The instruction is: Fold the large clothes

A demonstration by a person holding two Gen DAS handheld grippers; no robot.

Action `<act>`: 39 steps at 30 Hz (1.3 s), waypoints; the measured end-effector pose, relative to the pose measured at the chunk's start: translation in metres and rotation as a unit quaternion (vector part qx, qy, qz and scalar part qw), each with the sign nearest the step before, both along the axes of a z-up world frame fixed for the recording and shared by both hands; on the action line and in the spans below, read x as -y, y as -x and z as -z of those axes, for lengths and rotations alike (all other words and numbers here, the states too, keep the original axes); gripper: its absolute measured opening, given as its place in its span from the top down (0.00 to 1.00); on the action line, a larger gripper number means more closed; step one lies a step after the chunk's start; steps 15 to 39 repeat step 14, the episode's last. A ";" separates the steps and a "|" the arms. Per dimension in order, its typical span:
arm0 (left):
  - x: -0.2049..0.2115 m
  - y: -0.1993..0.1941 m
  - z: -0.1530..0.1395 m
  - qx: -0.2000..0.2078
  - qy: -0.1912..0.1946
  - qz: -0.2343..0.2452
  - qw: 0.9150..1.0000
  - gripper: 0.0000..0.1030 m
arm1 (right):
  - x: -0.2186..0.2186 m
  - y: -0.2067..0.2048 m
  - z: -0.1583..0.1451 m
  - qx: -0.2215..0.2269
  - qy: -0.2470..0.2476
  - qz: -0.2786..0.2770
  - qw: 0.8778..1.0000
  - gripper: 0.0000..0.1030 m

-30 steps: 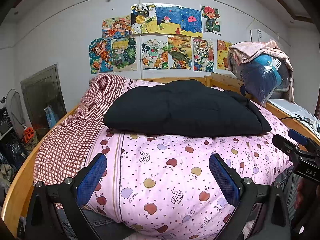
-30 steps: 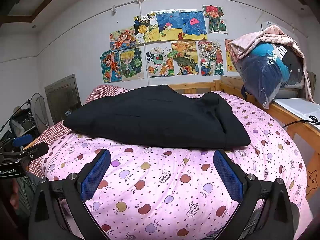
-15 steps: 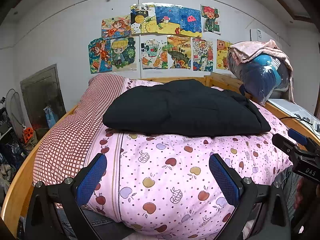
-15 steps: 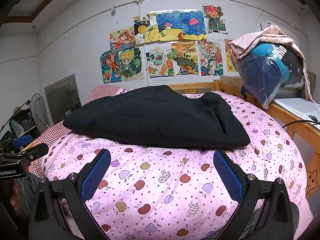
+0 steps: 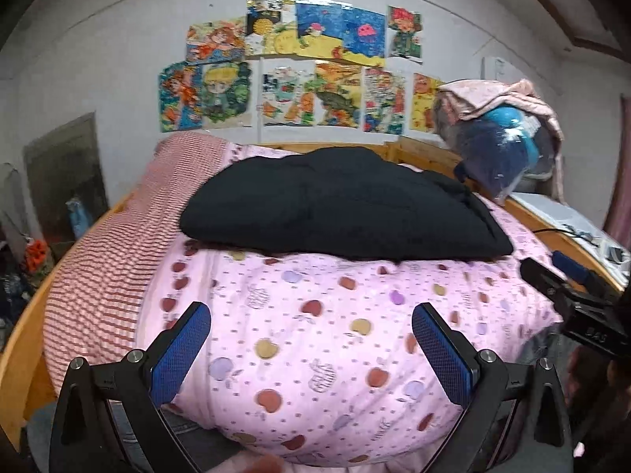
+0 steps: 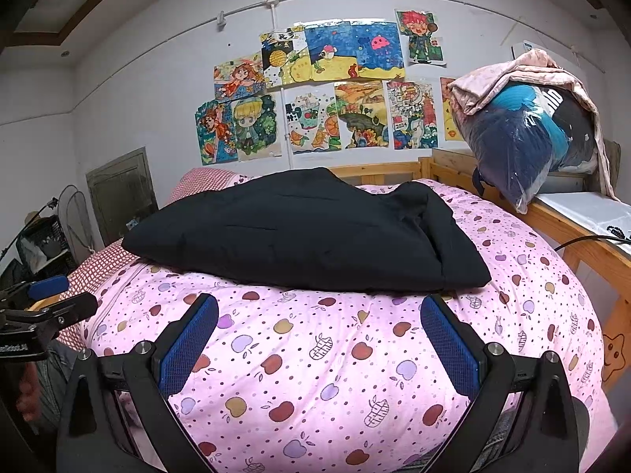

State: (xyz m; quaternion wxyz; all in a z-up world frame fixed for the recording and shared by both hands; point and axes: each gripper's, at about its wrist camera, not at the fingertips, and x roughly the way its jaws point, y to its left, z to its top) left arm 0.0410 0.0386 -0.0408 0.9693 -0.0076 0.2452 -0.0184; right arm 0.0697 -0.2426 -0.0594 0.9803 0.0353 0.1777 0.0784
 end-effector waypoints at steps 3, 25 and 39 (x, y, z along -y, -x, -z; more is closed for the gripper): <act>-0.005 0.000 -0.002 0.002 -0.002 -0.015 1.000 0.00 | -0.002 0.000 0.001 -0.002 -0.002 0.002 1.000 0.02; -0.009 0.000 -0.007 0.007 -0.010 -0.025 1.000 0.00 | -0.007 0.001 0.000 -0.004 -0.003 0.004 1.000 0.02; -0.009 0.000 -0.007 0.007 -0.010 -0.025 1.000 0.00 | -0.007 0.001 0.000 -0.004 -0.003 0.004 1.000 0.02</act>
